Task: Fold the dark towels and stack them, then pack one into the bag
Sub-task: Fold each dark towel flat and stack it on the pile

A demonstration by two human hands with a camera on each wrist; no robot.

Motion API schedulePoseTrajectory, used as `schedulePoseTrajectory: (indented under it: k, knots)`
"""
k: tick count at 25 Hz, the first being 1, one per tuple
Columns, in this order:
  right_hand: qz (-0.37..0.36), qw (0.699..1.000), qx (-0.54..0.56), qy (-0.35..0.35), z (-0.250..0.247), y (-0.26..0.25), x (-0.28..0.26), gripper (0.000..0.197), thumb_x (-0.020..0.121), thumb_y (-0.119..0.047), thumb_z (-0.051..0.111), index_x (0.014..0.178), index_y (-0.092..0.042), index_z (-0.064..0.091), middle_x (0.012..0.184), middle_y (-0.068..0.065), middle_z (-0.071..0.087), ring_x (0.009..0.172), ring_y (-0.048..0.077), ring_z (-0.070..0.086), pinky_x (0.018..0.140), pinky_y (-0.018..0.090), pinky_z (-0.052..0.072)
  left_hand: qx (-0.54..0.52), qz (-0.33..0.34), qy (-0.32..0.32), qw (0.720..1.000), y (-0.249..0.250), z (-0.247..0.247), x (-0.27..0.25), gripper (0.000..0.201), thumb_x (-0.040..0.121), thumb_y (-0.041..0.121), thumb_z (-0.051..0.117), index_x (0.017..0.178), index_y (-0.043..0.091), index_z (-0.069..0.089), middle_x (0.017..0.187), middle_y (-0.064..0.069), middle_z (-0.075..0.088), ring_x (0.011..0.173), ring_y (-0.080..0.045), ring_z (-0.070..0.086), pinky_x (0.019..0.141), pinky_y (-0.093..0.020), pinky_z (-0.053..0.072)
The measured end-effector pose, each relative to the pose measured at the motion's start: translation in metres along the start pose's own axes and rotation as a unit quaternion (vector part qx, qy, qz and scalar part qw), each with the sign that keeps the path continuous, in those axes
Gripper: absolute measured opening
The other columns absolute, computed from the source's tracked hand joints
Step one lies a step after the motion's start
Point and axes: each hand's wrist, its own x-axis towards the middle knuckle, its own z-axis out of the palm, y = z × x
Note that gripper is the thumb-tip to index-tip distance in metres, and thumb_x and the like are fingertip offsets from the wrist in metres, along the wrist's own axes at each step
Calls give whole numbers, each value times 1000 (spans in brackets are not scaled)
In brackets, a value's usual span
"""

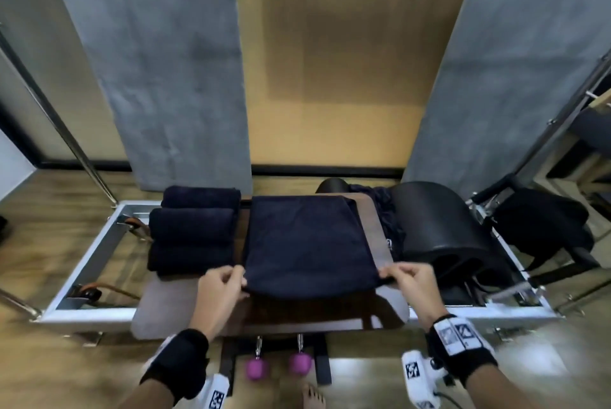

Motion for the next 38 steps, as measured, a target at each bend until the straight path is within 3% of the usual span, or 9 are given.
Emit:
schedulePoseTrajectory:
  k: [7,12,15,18,20,24,28,32,38]
  knots:
    - [74,978,-186,-63,-4,43,-15,32,96,-18,71,66,-11,77,67,3,75,47,16,62,41,25,46,344,-43,-77,935,-45,4,-2,42,96,40,60,62,15,62,70,-3,67,76,-31,67,74,-42,57]
    - [47,979,-183,-70,10,3,47,24,95,-11,69,73,-4,73,63,9,74,35,19,45,43,23,41,313,63,-63,946,-14,42,41,37,98,44,65,67,24,56,65,5,64,68,-14,63,65,-39,54]
    - [73,987,-132,-59,28,-18,102,22,94,-6,68,74,1,72,67,16,74,36,21,43,38,20,35,253,107,-115,955,4,75,77,14,99,41,68,97,26,67,94,10,70,92,-10,68,82,-33,58]
    - [116,987,-101,-53,47,-27,151,17,92,-4,65,77,1,73,75,23,75,37,20,45,37,20,33,320,98,-178,925,10,102,111,66,95,52,71,150,22,50,153,5,50,146,-16,43,118,-35,39]
    - [154,984,-82,-38,59,-28,177,12,90,-5,67,84,4,73,78,25,75,39,20,45,40,21,34,435,78,-230,867,10,111,127,108,85,69,71,168,30,14,175,10,6,163,-22,0,130,-49,11]
    - [212,974,-74,-33,87,-23,217,19,86,-13,80,83,-2,64,74,24,75,38,17,44,43,23,33,509,4,-314,801,2,118,145,136,71,84,72,163,42,-20,165,10,-40,153,-34,-37,121,-70,-9]
    - [229,969,-84,-25,97,-16,236,22,85,-14,81,75,-6,63,64,15,73,36,15,44,40,22,34,502,-6,-321,803,-3,116,146,137,70,85,72,161,45,-22,162,13,-45,149,-33,-42,121,-72,-10]
    - [219,974,-20,59,88,-8,249,15,99,-18,63,102,-4,62,65,19,68,34,16,43,35,19,28,501,-2,-316,806,-6,117,145,136,70,85,72,161,46,-22,162,16,-45,149,-31,-43,121,-71,-11]
    - [168,979,-117,14,80,-1,238,17,93,-18,73,83,-7,63,56,14,69,32,18,49,37,22,37,491,7,-305,816,-3,116,142,133,73,82,72,162,44,-19,164,15,-42,150,-28,-42,122,-68,-13]
